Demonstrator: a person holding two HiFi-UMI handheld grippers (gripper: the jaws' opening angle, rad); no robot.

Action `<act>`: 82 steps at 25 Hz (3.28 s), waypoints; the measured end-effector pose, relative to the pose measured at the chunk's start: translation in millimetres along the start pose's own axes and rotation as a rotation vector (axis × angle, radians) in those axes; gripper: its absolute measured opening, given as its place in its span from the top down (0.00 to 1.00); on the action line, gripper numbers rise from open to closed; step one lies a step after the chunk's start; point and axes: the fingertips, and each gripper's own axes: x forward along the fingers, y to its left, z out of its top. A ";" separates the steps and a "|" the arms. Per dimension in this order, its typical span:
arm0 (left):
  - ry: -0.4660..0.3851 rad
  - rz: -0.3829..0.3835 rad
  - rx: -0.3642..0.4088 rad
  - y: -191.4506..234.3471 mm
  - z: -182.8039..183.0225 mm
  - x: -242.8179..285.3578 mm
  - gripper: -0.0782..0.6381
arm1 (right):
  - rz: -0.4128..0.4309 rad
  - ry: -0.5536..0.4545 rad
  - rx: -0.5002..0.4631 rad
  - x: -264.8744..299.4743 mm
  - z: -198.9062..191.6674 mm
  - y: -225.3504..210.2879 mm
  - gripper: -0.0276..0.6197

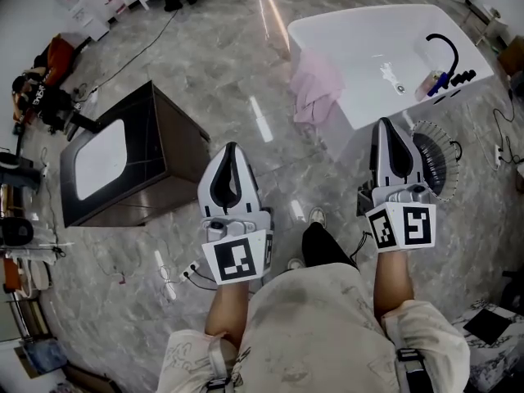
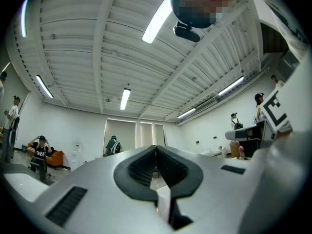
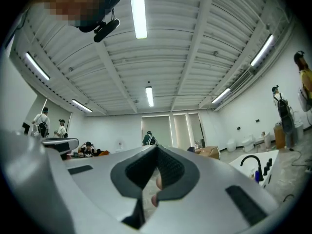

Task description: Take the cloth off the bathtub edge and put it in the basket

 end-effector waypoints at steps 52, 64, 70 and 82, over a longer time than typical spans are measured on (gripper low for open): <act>0.049 -0.100 -0.116 162.8 -147.0 416.5 0.89 | -0.098 0.118 -0.118 423.6 -103.1 -38.0 0.97; 0.069 -0.190 -0.142 160.5 -177.2 466.3 0.89 | -0.184 0.127 -0.127 448.2 -116.1 -54.7 0.97; 0.071 -0.221 -0.123 131.4 -192.1 495.1 0.89 | -0.211 0.160 -0.097 455.6 -146.1 -94.9 0.97; 0.145 -0.266 -0.089 48.3 -275.1 570.7 0.89 | -0.159 0.312 -0.046 504.2 -237.0 -180.4 0.97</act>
